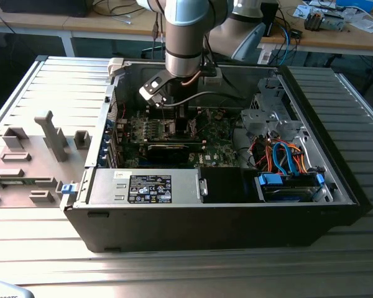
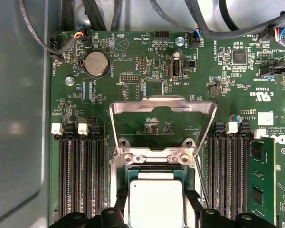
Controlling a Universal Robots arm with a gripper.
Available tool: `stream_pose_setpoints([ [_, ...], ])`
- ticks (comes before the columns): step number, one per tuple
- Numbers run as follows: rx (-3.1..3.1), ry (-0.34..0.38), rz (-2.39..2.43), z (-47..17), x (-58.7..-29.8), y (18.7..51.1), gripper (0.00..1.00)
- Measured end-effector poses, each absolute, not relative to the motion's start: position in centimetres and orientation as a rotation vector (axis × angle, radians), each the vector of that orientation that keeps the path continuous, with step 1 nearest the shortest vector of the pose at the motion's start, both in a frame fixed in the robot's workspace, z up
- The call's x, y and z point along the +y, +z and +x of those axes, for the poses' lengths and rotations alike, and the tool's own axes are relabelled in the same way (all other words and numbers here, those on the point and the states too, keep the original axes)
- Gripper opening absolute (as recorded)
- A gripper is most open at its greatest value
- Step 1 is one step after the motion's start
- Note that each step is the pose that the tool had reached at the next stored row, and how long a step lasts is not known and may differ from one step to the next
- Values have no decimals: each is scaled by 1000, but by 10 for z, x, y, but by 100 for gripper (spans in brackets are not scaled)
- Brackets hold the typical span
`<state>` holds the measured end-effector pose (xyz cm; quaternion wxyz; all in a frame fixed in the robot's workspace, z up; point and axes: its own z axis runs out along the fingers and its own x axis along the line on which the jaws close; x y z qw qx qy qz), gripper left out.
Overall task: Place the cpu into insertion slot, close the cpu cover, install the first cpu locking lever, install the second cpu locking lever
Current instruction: 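Place the cpu into insertion slot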
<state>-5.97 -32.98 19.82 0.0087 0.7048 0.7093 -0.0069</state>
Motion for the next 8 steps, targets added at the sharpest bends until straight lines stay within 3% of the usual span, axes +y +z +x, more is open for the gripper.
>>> stream_pose_setpoints([
  [8, 2215, -21, 2203, -60, -330, 196, 54],
])
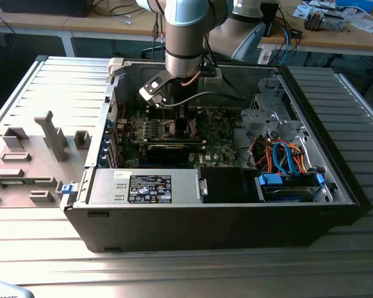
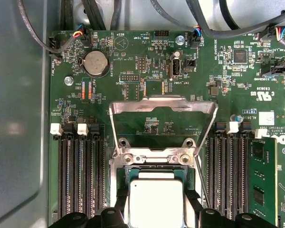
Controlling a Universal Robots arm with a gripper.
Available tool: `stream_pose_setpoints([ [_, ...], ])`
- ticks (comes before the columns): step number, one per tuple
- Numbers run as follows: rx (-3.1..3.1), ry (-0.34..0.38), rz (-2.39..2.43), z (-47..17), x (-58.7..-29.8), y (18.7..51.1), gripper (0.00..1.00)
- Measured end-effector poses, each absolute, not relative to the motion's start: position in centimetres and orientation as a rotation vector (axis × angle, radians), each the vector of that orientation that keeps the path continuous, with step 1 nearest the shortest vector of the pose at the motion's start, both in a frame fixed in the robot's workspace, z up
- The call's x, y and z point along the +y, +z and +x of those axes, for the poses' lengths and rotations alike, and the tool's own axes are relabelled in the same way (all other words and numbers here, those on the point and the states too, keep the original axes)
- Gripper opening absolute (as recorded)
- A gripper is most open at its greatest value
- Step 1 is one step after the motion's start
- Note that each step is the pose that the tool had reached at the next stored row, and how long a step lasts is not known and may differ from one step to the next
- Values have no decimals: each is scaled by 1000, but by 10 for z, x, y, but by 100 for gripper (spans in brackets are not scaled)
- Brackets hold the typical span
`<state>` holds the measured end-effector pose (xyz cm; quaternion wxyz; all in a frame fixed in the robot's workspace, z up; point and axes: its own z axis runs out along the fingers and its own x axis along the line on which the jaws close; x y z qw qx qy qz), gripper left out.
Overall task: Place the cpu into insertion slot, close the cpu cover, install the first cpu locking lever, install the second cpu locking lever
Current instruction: 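Place the cpu into insertion slot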
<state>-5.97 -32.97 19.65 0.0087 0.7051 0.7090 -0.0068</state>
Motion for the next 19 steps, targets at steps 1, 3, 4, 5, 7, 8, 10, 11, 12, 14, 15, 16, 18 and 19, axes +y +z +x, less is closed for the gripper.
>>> stream_pose_setpoints([
  [1, 2215, -21, 2203, -60, -330, 196, 54],
  [3, 2215, -22, 2203, -60, -330, 196, 54],
  [4, 2215, -22, 2203, -60, -330, 196, 54],
  [5, 2215, -22, 2203, -60, -330, 196, 54],
  [7, 2215, -19, 2203, -59, -329, 196, 55],
  [8, 2215, -19, 2203, -59, -329, 196, 55],
  [10, 2215, -22, 2202, -60, -330, 196, 62],
  [11, 2215, -22, 2202, -60, -330, 196, 62],
  [12, 2215, -23, 2202, -60, -330, 196, 62],
  [14, 2214, -23, 2202, -60, -330, 196, 62],
  [15, 2214, -23, 2202, -60, -330, 197, 62],
  [16, 2214, -23, 2202, -60, -330, 199, 62],
  [18, 2213, -22, 2202, -60, -330, 203, 62],
  [19, 2213, -21, 2201, -60, -330, 205, 62],
])
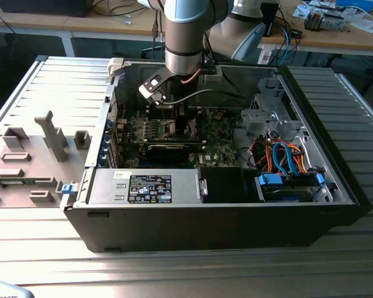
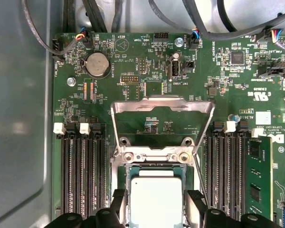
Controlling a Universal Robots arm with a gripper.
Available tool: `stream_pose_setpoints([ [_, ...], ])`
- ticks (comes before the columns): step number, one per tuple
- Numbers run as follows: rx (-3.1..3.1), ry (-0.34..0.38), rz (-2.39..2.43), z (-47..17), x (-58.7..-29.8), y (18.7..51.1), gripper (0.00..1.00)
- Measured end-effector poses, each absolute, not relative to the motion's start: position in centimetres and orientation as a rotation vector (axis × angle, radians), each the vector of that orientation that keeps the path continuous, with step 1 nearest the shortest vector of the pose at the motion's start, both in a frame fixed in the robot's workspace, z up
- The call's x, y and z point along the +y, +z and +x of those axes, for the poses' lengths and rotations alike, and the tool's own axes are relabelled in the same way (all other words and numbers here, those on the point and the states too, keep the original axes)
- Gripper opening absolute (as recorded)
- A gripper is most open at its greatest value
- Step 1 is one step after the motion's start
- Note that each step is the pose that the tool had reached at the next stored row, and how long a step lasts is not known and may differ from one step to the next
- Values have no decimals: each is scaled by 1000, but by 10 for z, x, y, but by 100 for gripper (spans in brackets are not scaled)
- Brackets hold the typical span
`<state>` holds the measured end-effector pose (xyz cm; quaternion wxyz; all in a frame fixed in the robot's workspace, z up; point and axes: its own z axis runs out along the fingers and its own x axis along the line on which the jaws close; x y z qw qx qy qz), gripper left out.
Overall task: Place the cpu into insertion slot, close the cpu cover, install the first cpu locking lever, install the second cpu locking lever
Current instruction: 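Place the cpu into insertion slot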
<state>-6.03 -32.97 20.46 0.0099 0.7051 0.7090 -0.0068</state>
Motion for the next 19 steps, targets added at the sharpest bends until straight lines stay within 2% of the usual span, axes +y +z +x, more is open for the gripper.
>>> stream_pose_setpoints([
  [2, 2213, -20, 2201, -60, -330, 209, 61],
  [3, 2213, -20, 2201, -61, -330, 212, 54],
  [4, 2212, -22, 2200, -61, -330, 213, 54],
  [11, 2279, -30, 2126, -60, -329, 210, 11],
  [19, 2375, -35, 2021, -59, -330, 206, 11],
])
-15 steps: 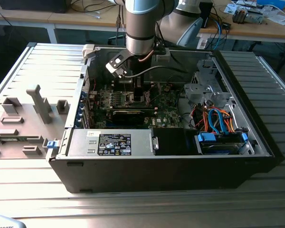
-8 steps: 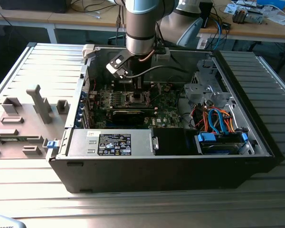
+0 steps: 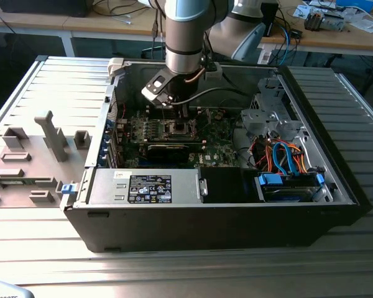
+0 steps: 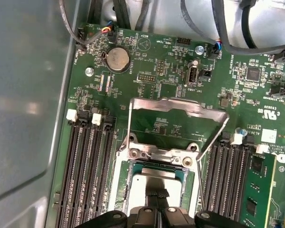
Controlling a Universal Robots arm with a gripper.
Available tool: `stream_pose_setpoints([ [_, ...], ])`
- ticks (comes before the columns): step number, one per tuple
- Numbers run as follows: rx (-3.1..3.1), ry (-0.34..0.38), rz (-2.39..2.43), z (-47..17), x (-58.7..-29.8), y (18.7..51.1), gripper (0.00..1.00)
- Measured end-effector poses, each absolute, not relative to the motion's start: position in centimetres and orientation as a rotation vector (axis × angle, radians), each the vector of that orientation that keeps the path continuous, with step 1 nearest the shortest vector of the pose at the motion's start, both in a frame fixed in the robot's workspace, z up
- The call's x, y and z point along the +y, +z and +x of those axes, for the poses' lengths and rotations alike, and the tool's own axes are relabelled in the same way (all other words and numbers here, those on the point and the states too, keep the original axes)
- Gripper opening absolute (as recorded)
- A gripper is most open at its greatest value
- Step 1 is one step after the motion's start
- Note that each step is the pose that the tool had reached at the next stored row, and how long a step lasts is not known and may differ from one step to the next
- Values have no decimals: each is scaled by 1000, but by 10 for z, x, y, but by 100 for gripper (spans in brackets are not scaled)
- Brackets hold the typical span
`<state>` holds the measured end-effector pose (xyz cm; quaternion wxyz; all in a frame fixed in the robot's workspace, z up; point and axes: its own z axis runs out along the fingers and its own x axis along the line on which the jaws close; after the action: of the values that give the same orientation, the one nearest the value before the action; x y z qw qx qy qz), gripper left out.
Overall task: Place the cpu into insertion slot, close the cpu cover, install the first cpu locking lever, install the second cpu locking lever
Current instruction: 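Place the cpu into insertion slot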
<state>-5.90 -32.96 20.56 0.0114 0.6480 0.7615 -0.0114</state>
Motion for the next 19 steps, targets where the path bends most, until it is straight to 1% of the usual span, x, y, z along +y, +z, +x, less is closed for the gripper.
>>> stream_pose_setpoints([
  [3, 2378, -40, 2023, -58, -330, 202, 11],
  [5, 2378, -38, 2023, -58, -329, 206, 11],
  [15, 2376, -43, 2022, -58, -330, 255, 11],
  [19, 2376, -44, 2022, -58, -330, 281, 11],
])
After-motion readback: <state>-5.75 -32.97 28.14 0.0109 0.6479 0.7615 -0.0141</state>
